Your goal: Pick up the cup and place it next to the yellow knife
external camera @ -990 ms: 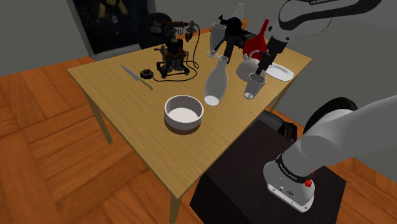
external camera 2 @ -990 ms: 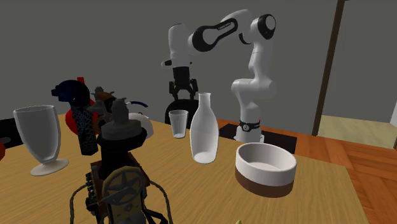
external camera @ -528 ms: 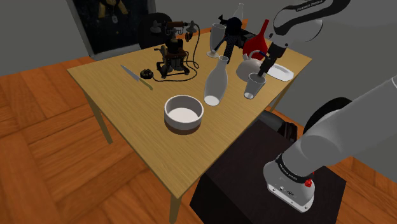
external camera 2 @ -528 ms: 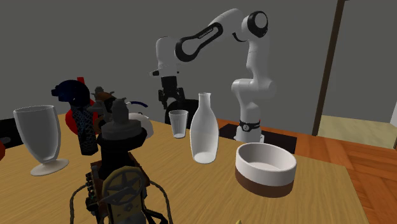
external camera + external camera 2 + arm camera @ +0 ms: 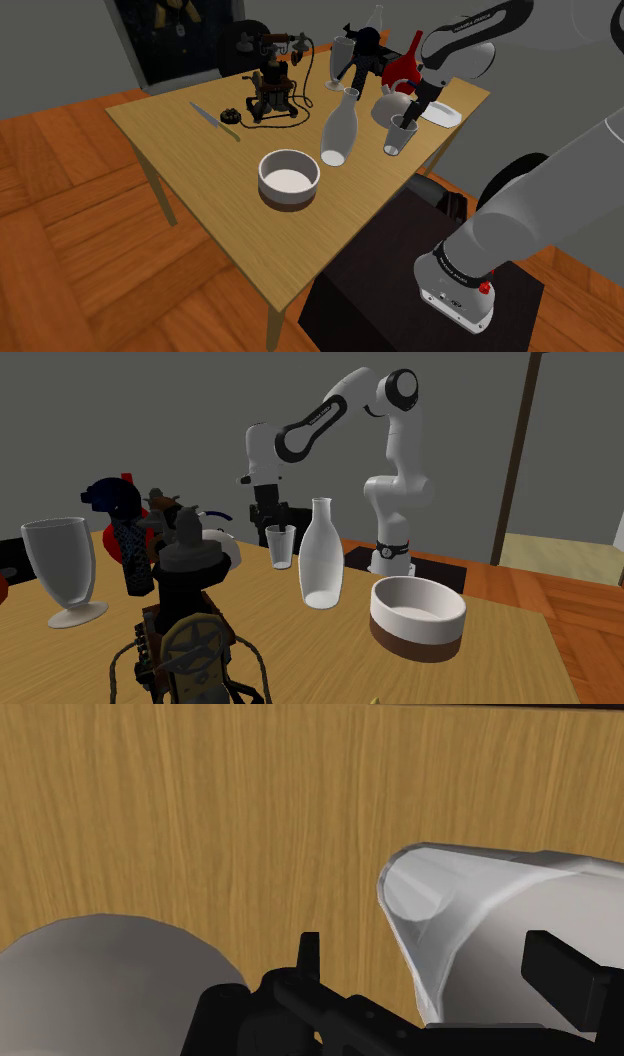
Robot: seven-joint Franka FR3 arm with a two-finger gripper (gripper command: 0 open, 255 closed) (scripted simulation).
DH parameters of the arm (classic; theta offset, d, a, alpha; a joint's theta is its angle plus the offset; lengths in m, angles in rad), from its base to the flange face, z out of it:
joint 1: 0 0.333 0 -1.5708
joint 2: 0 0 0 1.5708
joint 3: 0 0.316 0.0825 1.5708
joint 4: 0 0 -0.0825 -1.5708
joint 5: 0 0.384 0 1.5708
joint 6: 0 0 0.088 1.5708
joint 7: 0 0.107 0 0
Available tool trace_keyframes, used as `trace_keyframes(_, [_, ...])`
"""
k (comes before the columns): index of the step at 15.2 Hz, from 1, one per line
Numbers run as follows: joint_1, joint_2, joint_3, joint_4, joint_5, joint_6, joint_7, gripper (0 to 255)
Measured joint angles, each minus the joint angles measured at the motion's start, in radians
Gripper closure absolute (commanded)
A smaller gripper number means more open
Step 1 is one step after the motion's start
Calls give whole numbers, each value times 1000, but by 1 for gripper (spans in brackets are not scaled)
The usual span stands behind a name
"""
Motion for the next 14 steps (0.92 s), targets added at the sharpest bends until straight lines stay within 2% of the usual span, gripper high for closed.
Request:
trace_keyframes(5, [1,4,-1,-3,3,7,-2,0])
trace_keyframes(6, [1,4,-1,-3,3,7,-2,255])
trace_keyframes(14, [0,3,-1,-2,3,6,-2,255])
